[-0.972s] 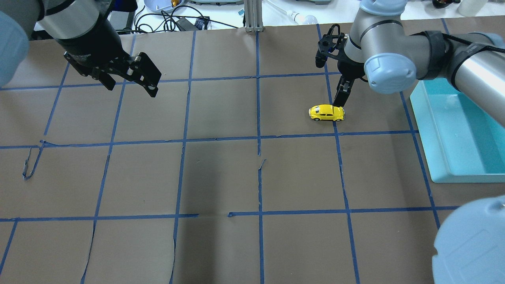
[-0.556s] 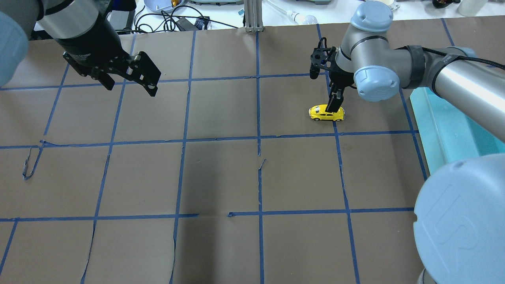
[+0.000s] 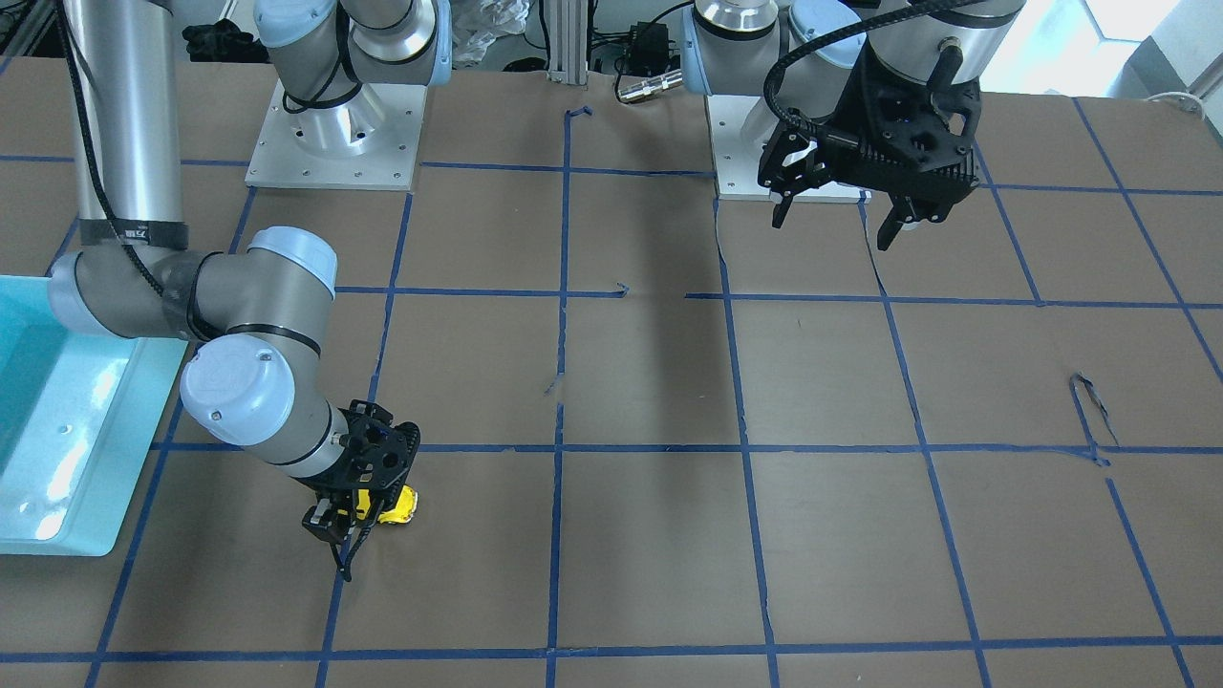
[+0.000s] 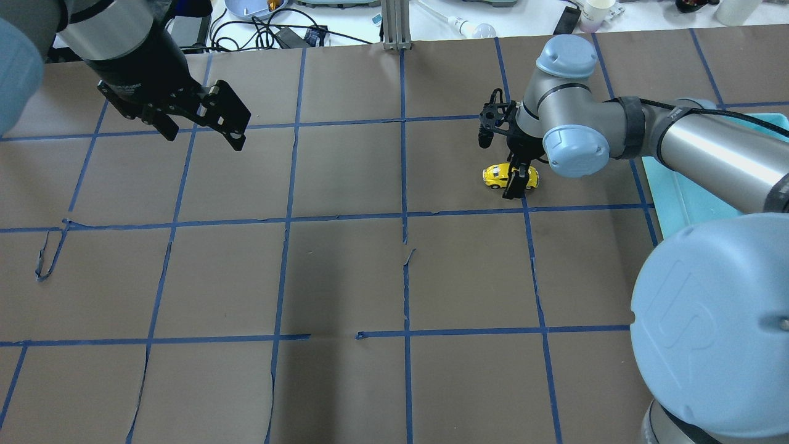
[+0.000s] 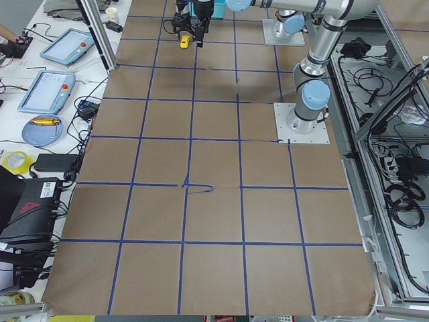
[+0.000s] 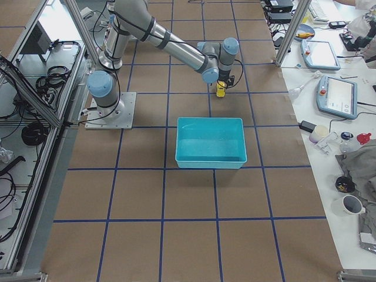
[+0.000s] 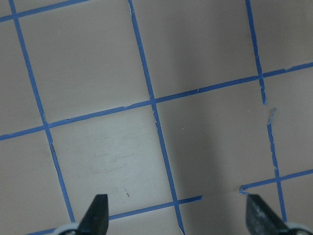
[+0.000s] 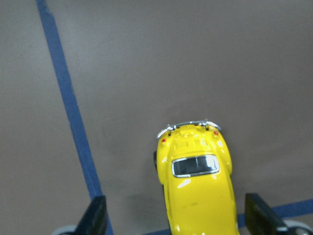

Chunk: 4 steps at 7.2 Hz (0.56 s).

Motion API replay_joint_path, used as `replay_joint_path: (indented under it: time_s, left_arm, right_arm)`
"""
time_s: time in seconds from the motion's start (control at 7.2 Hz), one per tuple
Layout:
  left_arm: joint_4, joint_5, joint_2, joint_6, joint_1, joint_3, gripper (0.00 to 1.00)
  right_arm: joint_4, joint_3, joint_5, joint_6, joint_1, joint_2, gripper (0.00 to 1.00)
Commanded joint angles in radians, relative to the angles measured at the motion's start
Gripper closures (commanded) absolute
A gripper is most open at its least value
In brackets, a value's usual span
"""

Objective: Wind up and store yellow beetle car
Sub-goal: 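Close the right gripper on the yellow car and lift it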

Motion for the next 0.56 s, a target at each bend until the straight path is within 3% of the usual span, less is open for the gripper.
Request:
replay_joint_path:
  time_s: [0.0,0.14,0.42]
  left_arm:
    - [0.0,-0.002,0.0,0.0,0.0,0.0,0.0]
    - [0.0,-0.003,0.0,0.0,0.0,0.001,0.0]
    - [0.0,-0.004,0.0,0.0,0.0,0.001,0.0]
  right_arm:
    - [-0.018,0.0,-0.001,-0.037,0.0,0.016,0.67]
    - [-0.021,-0.002,-0.009,-0.048,0.0,0.014,1.0]
    - [-0.004,-0.041,-0.038,-0.045,-0.003,-0.01,1.0]
